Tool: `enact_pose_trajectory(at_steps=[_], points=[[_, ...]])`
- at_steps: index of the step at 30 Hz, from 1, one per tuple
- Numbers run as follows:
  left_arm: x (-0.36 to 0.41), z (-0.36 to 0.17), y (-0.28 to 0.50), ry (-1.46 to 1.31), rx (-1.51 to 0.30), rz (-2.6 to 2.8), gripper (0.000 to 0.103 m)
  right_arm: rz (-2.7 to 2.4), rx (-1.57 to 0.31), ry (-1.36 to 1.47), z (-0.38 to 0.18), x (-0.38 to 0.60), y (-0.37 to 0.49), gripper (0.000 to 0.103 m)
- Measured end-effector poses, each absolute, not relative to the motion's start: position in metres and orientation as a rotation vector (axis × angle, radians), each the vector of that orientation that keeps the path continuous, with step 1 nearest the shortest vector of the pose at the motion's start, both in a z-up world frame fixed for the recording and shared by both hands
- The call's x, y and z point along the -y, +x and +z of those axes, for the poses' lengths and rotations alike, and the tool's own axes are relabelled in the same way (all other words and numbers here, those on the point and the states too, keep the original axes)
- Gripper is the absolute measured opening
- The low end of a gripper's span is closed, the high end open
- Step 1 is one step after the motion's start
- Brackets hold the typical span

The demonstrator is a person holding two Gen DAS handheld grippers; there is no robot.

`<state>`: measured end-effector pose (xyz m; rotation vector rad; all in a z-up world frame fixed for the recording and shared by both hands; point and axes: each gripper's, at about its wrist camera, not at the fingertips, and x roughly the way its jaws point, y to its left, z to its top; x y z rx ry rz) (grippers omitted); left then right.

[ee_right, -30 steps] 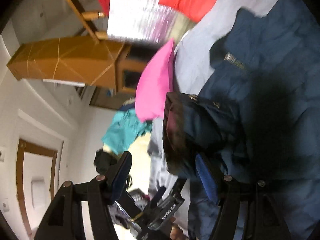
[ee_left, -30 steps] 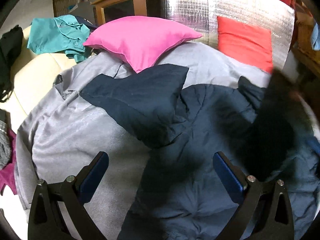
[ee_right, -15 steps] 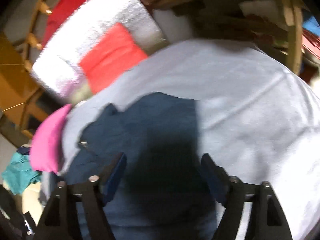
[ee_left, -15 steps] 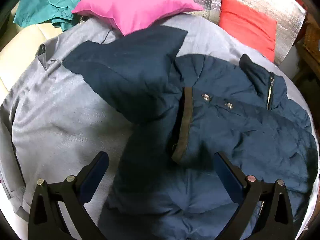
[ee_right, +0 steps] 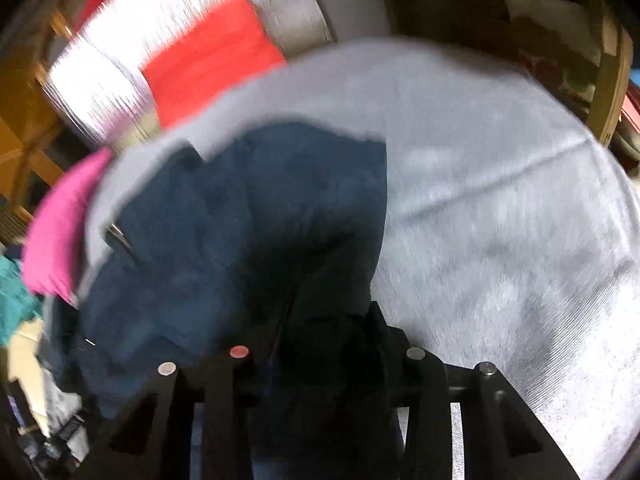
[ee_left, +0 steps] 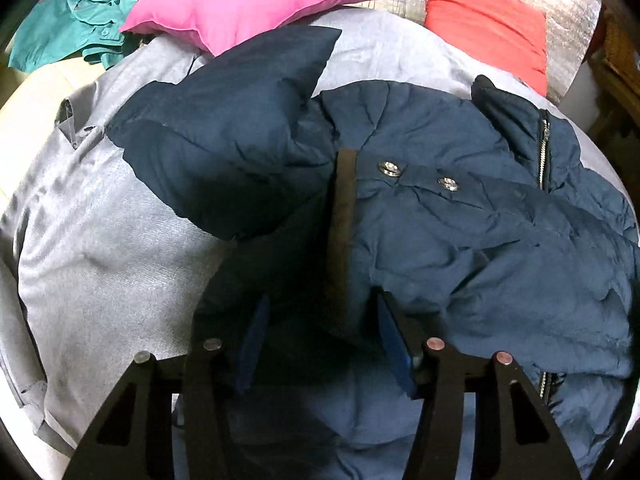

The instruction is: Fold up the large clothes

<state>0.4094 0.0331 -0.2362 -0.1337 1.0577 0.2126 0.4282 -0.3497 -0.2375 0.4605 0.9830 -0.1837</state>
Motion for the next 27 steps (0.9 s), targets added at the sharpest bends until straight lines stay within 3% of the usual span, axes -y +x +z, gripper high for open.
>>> enact_pose_trajectory(at_steps=[2,3,7,9,12,16,19,27], points=[[-0.035,-0.23,0.407,-0.139,-1.058,0.204,0.058,-0.194,-0.984,0.474,-0.234,0.348,0.425,0.058],[-0.038,-0.224,0.401,-0.15,-1.048,0.192,0.059,-0.2,-0.984,0.478,-0.229,0.346,0.422,0.07],[-0.056,-0.193,0.377,-0.217,-0.946,0.142,0.07,-0.285,-0.846,0.445,-0.193,0.341,0.394,0.074],[-0.073,-0.179,0.368,-0.256,-0.87,0.167,0.079,-0.271,-0.802,0.421,-0.18,0.33,0.383,0.074],[-0.11,-0.171,0.364,-0.343,-0.801,0.25,0.083,-0.19,-0.758,0.39,-0.163,0.306,0.379,0.074],[-0.166,-0.186,0.373,-0.564,-0.81,0.287,0.084,-0.032,-0.813,0.371,-0.169,0.259,0.393,0.071],[-0.203,-0.204,0.38,-0.74,-0.808,0.292,0.084,0.091,-0.882,0.405,-0.187,0.23,0.411,0.055],[-0.243,-0.236,0.408,-0.952,-0.793,0.238,0.083,0.193,-0.943,0.348,-0.23,0.173,0.443,0.054]])
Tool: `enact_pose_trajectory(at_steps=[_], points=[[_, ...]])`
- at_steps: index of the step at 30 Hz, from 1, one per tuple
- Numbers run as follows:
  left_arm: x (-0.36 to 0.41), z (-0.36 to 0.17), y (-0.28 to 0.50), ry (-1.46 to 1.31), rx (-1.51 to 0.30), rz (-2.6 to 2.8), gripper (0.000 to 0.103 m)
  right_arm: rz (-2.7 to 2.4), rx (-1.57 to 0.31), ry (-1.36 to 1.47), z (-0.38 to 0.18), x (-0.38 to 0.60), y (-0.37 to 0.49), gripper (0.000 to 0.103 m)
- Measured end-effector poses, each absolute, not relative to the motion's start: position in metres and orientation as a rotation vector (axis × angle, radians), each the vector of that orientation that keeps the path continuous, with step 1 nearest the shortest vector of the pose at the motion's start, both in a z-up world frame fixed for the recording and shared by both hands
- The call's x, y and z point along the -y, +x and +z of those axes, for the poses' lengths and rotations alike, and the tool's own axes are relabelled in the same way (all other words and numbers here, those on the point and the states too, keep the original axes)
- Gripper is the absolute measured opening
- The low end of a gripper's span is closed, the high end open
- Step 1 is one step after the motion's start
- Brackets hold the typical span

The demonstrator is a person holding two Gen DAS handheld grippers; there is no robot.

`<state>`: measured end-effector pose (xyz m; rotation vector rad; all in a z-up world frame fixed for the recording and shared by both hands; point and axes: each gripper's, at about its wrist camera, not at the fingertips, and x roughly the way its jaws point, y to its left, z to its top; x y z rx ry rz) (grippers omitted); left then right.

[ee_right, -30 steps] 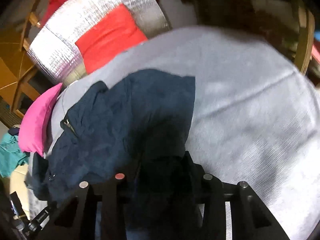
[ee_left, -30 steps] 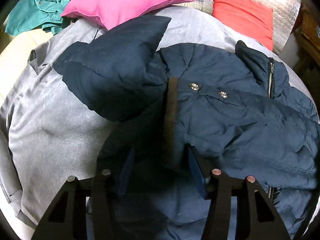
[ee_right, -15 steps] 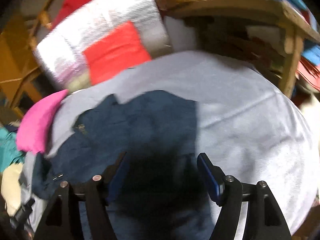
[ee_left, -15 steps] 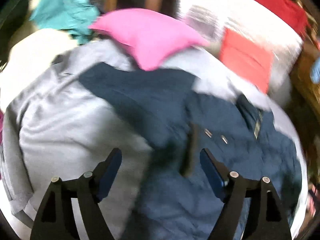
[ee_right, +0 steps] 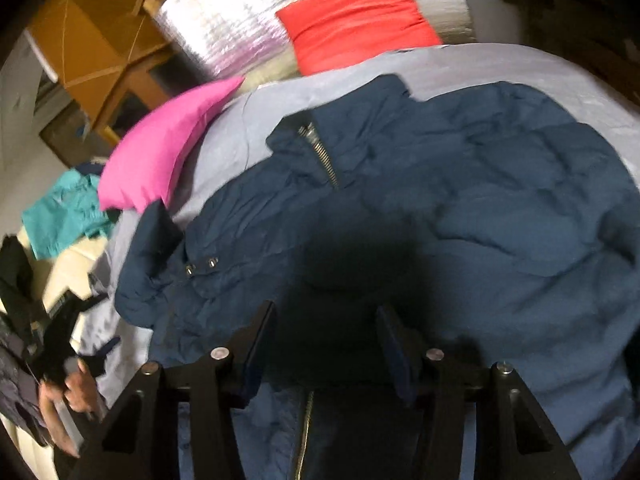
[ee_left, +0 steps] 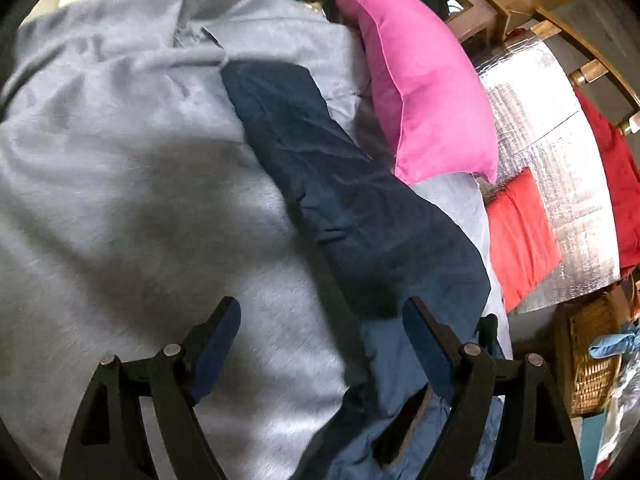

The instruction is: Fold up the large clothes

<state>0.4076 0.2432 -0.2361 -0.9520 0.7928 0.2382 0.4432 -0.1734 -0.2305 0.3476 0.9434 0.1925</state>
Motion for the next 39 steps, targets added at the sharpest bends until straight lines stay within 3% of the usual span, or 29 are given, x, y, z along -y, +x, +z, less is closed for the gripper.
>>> enact_pose_trajectory(at_steps=[3,5,7,11,15,22,27,32,34,35,39], points=[[-0.243,-0.243,0.42,-0.992,-0.794,0.191,0.082,0.168,-1.0,0.268,-0.242,0.164,0.451,0.055],[-0.242,-0.245,0.426,-1.011,-0.784,0.155,0.074,0.168,-1.002,0.238,-0.244,0.16,0.451,0.055],[-0.241,-0.245,0.431,-1.023,-0.764,0.12,0.047,0.172,-1.007,0.227,-0.246,0.157,0.452,0.055],[-0.234,-0.233,0.434,-0.974,-0.705,0.117,0.026,0.191,-1.007,0.242,-0.25,0.16,0.454,0.055],[-0.212,-0.208,0.43,-0.832,-0.661,0.103,0.017,0.206,-1.005,0.26,-0.252,0.166,0.454,0.056],[-0.113,-0.167,0.415,-0.583,-0.626,-0.056,0.013,0.264,-0.943,0.467,-0.24,0.197,0.426,0.056],[-0.036,-0.203,0.421,-0.435,-0.823,-0.107,0.014,0.27,-0.879,0.51,-0.226,0.212,0.401,0.056],[-0.061,-0.229,0.416,-0.638,-1.012,-0.182,0.029,0.251,-0.867,0.495,-0.209,0.22,0.383,0.056],[-0.079,-0.219,0.397,-0.697,-1.002,-0.204,0.063,0.249,-0.855,0.483,-0.2,0.223,0.373,0.059],[-0.087,-0.213,0.384,-0.709,-0.975,-0.192,0.07,0.244,-0.848,0.484,-0.197,0.224,0.371,0.06],[-0.146,-0.195,0.342,-0.828,-0.826,-0.094,0.074,0.247,-0.833,0.501,-0.189,0.227,0.359,0.063]])
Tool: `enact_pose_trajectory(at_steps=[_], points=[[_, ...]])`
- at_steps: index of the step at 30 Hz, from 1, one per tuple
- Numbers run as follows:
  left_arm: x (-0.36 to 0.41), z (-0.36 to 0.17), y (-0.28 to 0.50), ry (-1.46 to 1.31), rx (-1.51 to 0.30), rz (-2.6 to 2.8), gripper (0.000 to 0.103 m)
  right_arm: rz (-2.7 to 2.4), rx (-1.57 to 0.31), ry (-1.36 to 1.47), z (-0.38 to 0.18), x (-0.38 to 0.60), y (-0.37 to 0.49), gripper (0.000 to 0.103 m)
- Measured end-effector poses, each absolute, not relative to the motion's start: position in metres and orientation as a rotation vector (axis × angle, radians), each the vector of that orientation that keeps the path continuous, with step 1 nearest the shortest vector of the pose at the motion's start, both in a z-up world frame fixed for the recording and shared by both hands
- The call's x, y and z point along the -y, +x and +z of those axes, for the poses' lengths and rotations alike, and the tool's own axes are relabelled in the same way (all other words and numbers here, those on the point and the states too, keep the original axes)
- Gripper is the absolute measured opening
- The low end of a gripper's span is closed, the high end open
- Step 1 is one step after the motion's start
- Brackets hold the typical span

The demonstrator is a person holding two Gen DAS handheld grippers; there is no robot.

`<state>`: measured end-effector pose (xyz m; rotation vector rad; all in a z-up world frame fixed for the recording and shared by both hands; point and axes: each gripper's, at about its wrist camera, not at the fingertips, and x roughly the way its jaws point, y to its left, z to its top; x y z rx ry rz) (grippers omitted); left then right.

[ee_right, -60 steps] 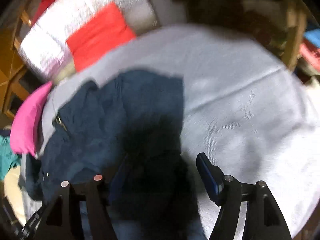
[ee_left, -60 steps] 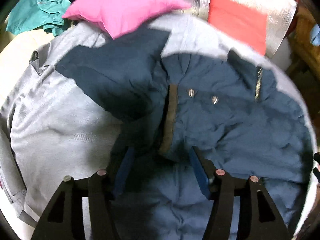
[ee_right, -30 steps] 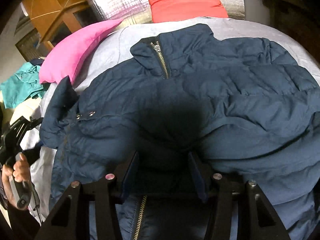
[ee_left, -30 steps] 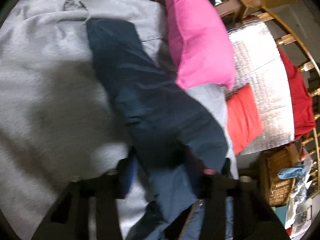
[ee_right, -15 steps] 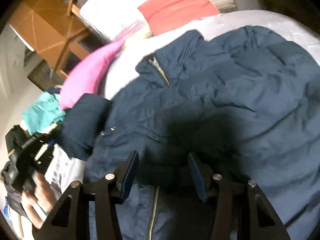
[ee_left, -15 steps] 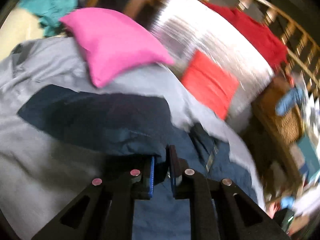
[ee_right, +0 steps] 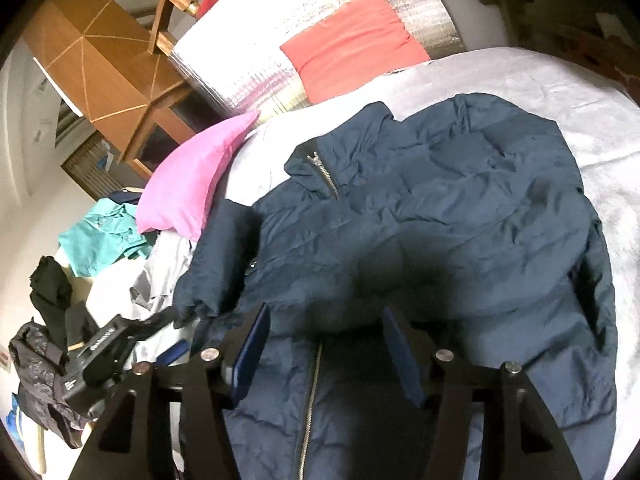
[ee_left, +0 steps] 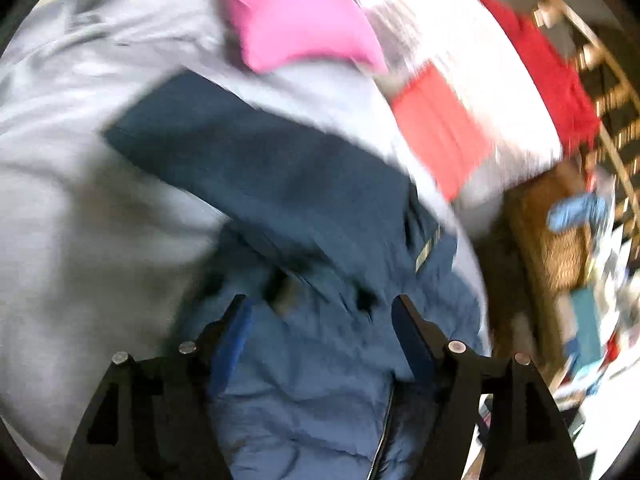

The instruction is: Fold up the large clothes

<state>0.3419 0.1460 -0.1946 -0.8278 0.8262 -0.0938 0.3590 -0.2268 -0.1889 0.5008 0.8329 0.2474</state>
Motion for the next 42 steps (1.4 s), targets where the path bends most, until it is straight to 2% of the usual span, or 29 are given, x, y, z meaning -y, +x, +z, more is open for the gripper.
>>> enact_pose_trajectory(at_steps=[4,11,13,15,17,19,24,30,36,38,42], points=[[-0.194,-0.208,0.336,-0.98,-0.766,0.009,0.076,0.267,-0.847,0.486,-0.19,0.216,0.354,0.063],[-0.193,-0.239,0.379,-1.146,-0.78,-0.086,0.074,0.302,-0.854,0.448,-0.193,0.197,0.354,0.063],[-0.195,-0.243,0.389,-1.173,-0.759,-0.103,0.058,0.306,-0.855,0.435,-0.193,0.194,0.355,0.063],[-0.195,-0.244,0.397,-1.187,-0.765,-0.101,0.054,0.31,-0.86,0.429,-0.195,0.193,0.356,0.063],[-0.193,-0.25,0.4,-1.191,-0.77,-0.092,0.043,0.309,-0.863,0.428,-0.196,0.193,0.356,0.063],[-0.195,-0.247,0.399,-1.163,-0.749,-0.076,0.025,0.307,-0.865,0.434,-0.198,0.196,0.358,0.063],[-0.184,-0.227,0.404,-1.044,-0.691,-0.073,0.013,0.299,-0.857,0.446,-0.199,0.202,0.357,0.063],[-0.136,-0.173,0.397,-0.788,-0.611,-0.156,0.011,0.26,-0.819,0.472,-0.192,0.223,0.349,0.063],[-0.017,-0.128,0.379,-0.364,-0.524,-0.352,0.011,0.196,-0.762,0.537,-0.181,0.26,0.334,0.063],[0.029,-0.135,0.374,-0.204,-0.566,-0.415,0.011,0.172,-0.748,0.556,-0.18,0.272,0.33,0.063],[0.093,-0.184,0.386,0.013,-0.847,-0.464,0.016,0.126,-0.739,0.589,-0.181,0.293,0.324,0.063]])
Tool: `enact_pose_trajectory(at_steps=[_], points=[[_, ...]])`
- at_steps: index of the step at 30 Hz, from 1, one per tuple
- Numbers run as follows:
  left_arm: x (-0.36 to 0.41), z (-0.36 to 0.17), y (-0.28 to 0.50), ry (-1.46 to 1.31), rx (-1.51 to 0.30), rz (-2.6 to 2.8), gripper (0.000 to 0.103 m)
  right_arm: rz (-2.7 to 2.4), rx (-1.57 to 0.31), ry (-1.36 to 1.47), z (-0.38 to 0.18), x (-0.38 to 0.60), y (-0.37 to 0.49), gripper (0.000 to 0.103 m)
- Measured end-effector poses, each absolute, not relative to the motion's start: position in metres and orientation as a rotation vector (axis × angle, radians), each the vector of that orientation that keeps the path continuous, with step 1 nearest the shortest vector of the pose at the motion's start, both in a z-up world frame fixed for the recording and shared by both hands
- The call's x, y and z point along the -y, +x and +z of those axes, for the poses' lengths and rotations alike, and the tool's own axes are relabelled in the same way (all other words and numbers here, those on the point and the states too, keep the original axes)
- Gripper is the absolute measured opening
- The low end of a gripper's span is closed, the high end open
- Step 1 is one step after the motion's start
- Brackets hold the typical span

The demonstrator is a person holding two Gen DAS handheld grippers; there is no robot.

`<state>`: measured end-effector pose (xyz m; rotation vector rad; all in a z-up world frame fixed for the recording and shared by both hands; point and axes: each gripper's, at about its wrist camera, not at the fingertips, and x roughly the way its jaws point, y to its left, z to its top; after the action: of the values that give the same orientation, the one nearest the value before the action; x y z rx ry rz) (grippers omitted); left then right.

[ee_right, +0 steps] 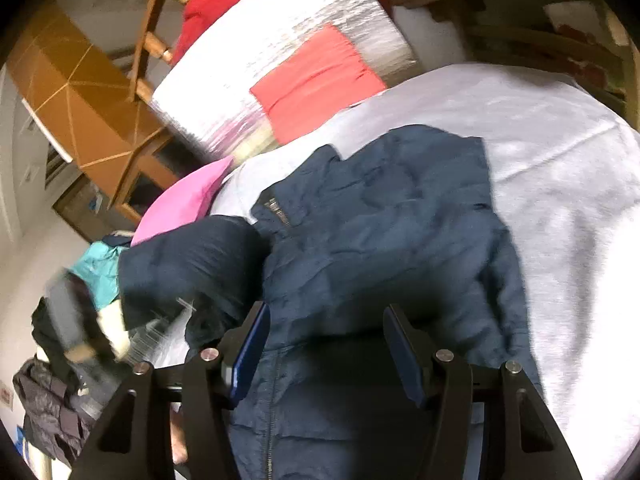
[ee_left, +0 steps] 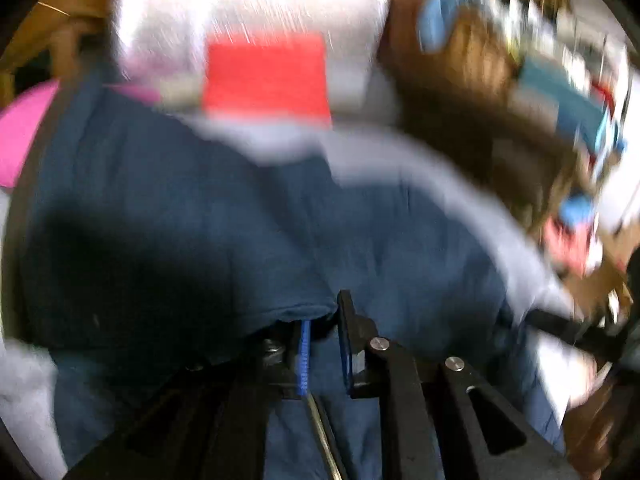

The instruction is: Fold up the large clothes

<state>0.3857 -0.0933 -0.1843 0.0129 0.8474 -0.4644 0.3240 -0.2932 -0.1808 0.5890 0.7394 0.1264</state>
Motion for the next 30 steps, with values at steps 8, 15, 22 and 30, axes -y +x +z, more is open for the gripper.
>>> enact_pose_trajectory(at_steps=[8,15,22,30], points=[[0.011,-0.155,0.347,-0.196,-0.893,-0.536,0.068,0.091,-0.758,0.583,-0.174,0.306,0.321,0.077],[-0.106,-0.16,0.366,-0.539,-0.81,-0.294,0.073,0.156,-0.84,0.335,-0.163,0.243,0.347,0.082],[-0.127,-0.201,0.391,-0.635,-0.954,-0.093,0.072,0.253,-0.883,-0.069,-0.167,0.128,0.391,0.094],[-0.11,-0.214,0.403,-0.532,-1.024,-0.063,0.072,0.049,-0.803,-0.179,-0.177,0.112,0.44,0.081]])
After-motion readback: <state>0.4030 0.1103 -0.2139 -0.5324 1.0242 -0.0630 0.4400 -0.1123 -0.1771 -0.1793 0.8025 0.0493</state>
